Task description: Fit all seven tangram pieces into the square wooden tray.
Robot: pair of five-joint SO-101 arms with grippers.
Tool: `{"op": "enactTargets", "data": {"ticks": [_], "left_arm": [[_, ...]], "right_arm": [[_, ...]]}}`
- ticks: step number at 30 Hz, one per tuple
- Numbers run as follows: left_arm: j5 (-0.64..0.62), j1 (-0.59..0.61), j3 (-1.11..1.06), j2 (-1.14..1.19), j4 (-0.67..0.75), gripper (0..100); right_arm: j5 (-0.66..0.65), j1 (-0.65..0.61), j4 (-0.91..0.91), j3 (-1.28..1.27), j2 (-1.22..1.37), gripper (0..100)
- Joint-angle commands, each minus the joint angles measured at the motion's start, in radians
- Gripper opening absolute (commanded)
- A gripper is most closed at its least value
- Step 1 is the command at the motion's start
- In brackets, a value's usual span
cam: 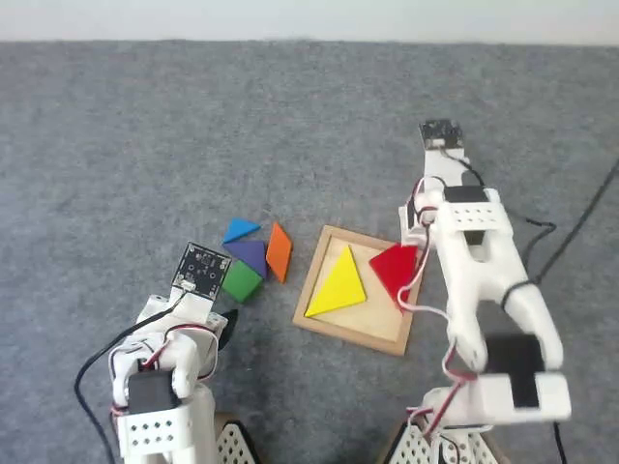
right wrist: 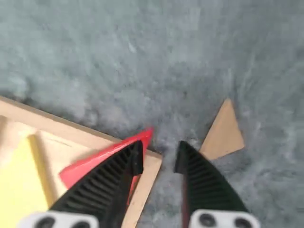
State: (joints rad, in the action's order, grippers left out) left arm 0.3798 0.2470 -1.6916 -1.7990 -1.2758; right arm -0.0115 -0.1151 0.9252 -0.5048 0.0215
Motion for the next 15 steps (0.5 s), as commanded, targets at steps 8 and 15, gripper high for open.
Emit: {"op": "enactTargets", "data": {"ticks": [8,15], "left_arm": [[-0.006,-0.003,0.008,-0.018,-0.003,28],[-0.006,-0.003,0.008,-0.018,-0.003,28]], "right_arm": [[0.034,-0.030,0.013,0.190,0.130,10.2],[0.005,-0.125,0.015,0.192,0.137,10.2]]}}
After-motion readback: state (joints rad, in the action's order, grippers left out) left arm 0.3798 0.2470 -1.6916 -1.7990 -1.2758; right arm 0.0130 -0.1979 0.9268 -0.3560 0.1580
